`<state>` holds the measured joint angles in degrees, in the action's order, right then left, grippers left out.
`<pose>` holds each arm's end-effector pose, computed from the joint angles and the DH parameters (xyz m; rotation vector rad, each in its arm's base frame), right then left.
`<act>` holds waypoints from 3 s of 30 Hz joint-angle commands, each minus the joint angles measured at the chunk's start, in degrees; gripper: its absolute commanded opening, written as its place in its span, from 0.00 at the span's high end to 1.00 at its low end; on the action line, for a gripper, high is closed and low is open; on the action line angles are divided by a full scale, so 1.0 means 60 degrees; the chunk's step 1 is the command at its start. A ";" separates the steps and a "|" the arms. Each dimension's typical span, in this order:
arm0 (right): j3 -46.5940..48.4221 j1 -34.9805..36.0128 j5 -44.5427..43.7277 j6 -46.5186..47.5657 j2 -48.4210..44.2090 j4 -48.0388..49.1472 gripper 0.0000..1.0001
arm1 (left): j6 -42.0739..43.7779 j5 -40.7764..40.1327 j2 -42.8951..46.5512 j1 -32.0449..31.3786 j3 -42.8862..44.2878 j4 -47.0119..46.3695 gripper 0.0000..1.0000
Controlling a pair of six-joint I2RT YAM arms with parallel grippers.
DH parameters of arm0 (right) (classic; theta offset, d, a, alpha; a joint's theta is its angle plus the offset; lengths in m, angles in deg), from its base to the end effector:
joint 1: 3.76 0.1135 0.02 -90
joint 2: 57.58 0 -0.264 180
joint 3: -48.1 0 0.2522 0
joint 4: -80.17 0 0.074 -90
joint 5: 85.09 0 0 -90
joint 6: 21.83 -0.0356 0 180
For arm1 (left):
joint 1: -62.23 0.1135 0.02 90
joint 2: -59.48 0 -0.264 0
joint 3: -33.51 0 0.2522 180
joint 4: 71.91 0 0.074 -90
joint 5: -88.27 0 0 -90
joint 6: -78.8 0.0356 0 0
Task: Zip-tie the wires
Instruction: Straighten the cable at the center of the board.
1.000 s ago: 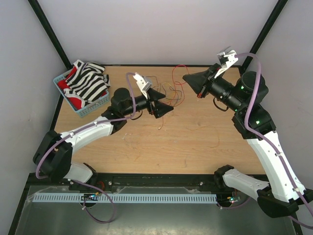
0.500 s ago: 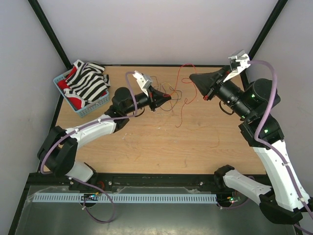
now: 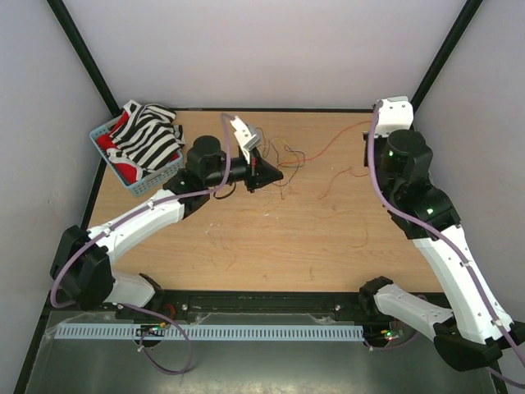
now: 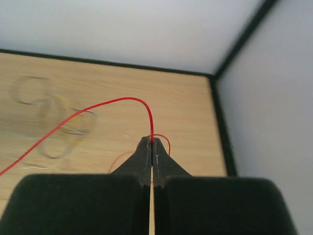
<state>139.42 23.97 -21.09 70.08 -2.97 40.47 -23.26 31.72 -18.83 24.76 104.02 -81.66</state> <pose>0.1623 0.0677 0.4739 -0.0694 1.6162 -0.0205 0.2421 -0.2103 0.3413 0.8273 1.4343 -1.1167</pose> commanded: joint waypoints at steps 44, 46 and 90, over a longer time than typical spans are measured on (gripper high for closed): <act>-0.5018 0.0580 0.3159 -0.1255 0.4248 0.1542 0.54 | -0.0980 0.0153 0.0256 0.2699 -0.2764 0.7600 1.00; -0.4928 0.0579 0.3198 -0.1186 0.3999 0.1525 0.46 | -0.0958 0.0021 0.0118 0.2701 -0.2827 0.7599 1.00; 0.0800 -0.1062 0.4729 -0.0243 0.8332 0.3584 0.15 | -0.0666 -0.0252 0.4236 0.4604 -0.0515 0.7180 0.01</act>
<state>136.97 20.10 3.13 66.15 40.33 58.42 -26.64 25.21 4.23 50.46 100.72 -38.71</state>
